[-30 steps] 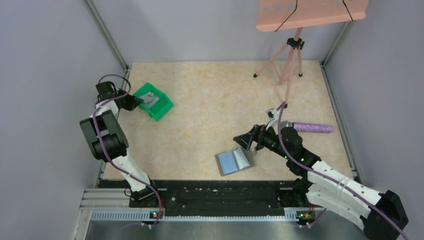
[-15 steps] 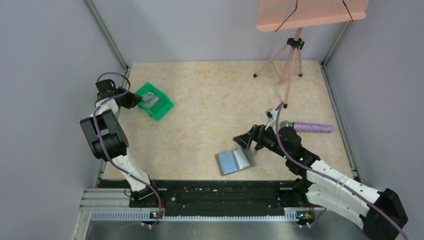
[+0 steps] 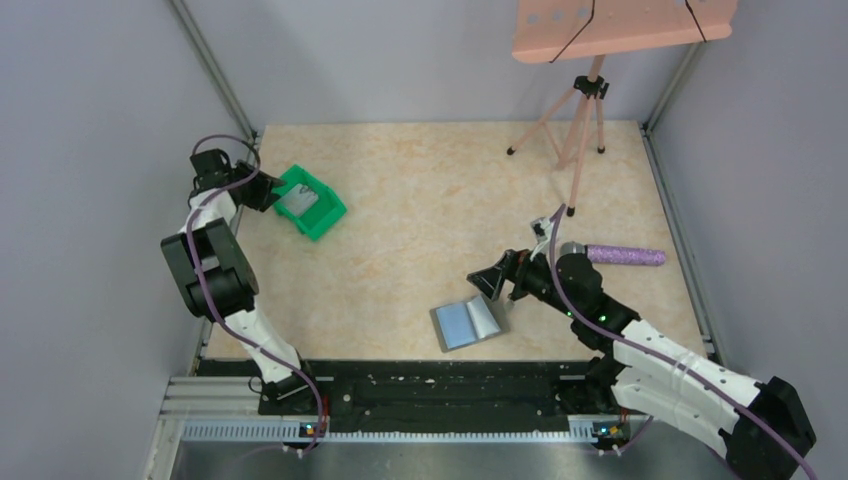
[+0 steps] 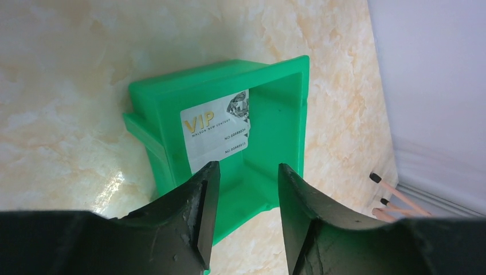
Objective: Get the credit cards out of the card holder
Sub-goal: Place the credit card in the storage box, then reset both arms
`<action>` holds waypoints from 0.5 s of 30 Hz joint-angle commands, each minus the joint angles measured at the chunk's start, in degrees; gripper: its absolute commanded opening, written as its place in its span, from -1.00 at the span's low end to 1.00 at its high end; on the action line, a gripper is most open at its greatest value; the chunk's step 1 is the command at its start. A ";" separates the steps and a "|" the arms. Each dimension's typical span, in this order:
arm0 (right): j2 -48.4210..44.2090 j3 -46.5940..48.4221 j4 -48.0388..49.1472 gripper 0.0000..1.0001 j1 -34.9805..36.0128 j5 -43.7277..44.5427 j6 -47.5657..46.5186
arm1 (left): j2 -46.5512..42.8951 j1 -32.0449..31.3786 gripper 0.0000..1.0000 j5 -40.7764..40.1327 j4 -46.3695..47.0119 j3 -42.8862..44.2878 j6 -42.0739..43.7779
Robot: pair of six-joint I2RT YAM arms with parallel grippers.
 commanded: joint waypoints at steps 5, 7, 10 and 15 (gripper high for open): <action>3.58 6.77 -8.27 0.98 -0.33 4.85 0.67 | -4.21 -4.36 -0.02 -3.41 -6.20 4.91 5.00; 5.90 8.56 -13.03 0.98 -0.32 6.38 1.60 | -6.65 -6.76 0.00 -5.00 -8.52 4.68 6.42; 7.46 10.37 -20.18 0.98 -0.32 7.32 3.15 | -11.15 -11.29 0.02 -7.53 -10.74 3.07 8.56; 5.48 10.26 -23.03 0.97 -0.28 4.77 -1.41 | -17.76 -19.94 0.01 -5.06 -12.12 -2.90 10.16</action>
